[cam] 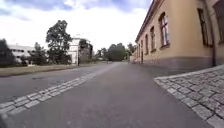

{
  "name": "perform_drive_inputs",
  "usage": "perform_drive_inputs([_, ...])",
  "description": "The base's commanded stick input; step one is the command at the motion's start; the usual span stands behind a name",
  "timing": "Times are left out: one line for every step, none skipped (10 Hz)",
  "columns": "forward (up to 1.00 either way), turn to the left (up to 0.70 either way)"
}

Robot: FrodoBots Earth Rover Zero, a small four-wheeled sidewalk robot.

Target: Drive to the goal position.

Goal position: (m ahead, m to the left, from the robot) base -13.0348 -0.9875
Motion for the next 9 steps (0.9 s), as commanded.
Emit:
perform_drive_inputs([0.00,0.70])
perform_drive_inputs([0.00,0.70])
perform_drive_inputs([0.00,0.70])
perform_drive_inputs([0.00,0.70])
perform_drive_inputs([0.00,0.70])
perform_drive_inputs([0.00,0.70])
perform_drive_inputs([0.00,0.70])
perform_drive_inputs([0.00,0.70])
perform_drive_inputs([0.00,0.70])
